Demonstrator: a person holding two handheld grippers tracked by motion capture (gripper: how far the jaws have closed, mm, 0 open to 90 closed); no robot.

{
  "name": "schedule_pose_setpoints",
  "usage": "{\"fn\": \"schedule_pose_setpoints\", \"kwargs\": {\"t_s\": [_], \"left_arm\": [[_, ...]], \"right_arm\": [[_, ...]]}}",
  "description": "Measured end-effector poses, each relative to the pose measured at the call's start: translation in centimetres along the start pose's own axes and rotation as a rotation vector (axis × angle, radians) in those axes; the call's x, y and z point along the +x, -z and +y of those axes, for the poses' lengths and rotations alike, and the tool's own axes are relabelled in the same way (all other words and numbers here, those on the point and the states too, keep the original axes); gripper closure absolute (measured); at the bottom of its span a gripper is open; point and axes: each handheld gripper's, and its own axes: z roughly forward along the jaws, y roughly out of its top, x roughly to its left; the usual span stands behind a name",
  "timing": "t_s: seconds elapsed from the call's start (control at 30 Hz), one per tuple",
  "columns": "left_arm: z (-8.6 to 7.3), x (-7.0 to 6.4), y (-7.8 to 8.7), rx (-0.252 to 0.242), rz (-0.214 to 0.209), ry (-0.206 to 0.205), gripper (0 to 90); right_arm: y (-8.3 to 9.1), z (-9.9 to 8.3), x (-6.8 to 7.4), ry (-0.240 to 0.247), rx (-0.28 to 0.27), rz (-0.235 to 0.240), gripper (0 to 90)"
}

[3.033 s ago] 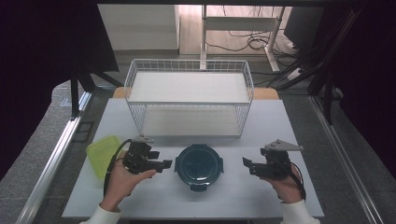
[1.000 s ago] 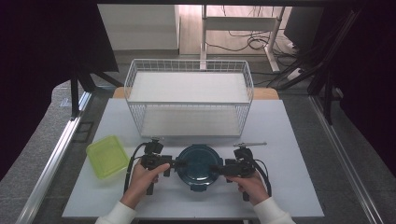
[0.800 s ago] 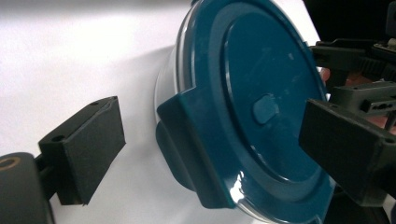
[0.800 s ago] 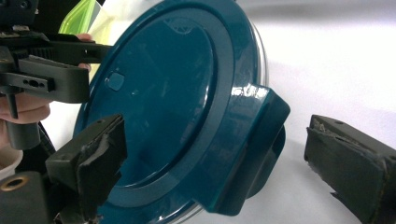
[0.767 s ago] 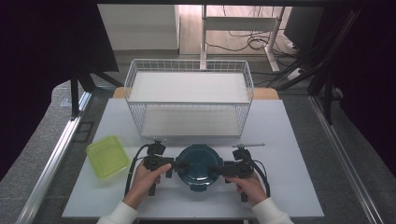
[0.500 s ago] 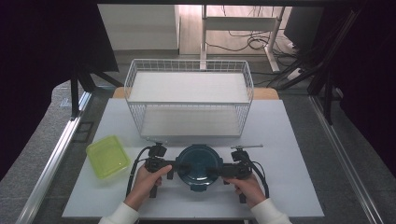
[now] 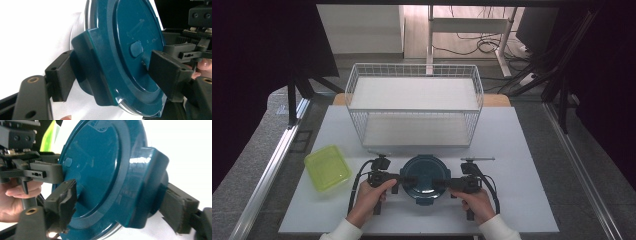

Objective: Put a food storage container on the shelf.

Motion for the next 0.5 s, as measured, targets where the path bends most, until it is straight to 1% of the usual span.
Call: {"fn": "schedule_pose_setpoints", "kwargs": {"t_s": [0.07, 0.1, 0.13, 0.17, 0.2, 0.23, 0.27, 0.3, 0.33, 0.37, 0.43, 0.5], "left_arm": [[-0.1, -0.2, 0.2, -0.003, 0.005, -0.002, 26.5], [-0.2, -0.4, 0.4, -0.01, 0.008, -0.01, 27.6], [-0.3, -0.5, 0.6, -0.014, 0.008, -0.02, 29.5], [-0.3, -0.5, 0.6, -0.014, 0.008, -0.02, 30.9], [-0.4, -0.6, 0.8, -0.019, 0.006, -0.032, 32.1], [-0.6, -0.7, 0.9, -0.021, 0.007, -0.041, 32.1], [-0.8, -0.9, 1.0, -0.036, 0.008, -0.042, 33.1], [-0.8, -0.9, 1.0, -0.036, 0.008, -0.042, 33.3], [-1.1, -0.9, 1.1, -0.051, 0.004, -0.053, 33.7], [-1.2, -0.7, 1.1, -0.059, -0.003, -0.055, 33.8], [-1.4, -0.5, 1.2, -0.078, -0.013, -0.043, 34.4], [-1.5, -0.5, 1.2, -0.081, -0.016, -0.041, 35.0]], "right_arm": [[0.2, -0.1, -0.2, -0.021, -0.011, 0.012, 24.3], [0.3, -0.1, -0.2, -0.026, -0.013, 0.015, 25.2], [0.5, -0.2, -0.2, -0.026, -0.019, 0.019, 26.5], [0.5, -0.2, -0.2, -0.026, -0.019, 0.019, 26.5], [0.8, -0.5, -0.1, -0.027, -0.034, 0.023, 28.7], [0.8, -0.5, -0.1, -0.027, -0.034, 0.023, 28.7], [1.0, -0.8, 0.0, -0.038, -0.058, 0.022, 30.7], [1.0, -0.8, 0.0, -0.038, -0.058, 0.022, 30.7], [1.2, -1.2, 0.1, -0.03, -0.077, 0.018, 31.7], [1.3, -1.2, 0.2, -0.031, -0.08, 0.019, 32.5], [1.4, -1.3, 0.2, -0.035, -0.088, 0.024, 34.1], [1.4, -1.3, 0.2, -0.036, -0.091, 0.024, 34.3]]}}
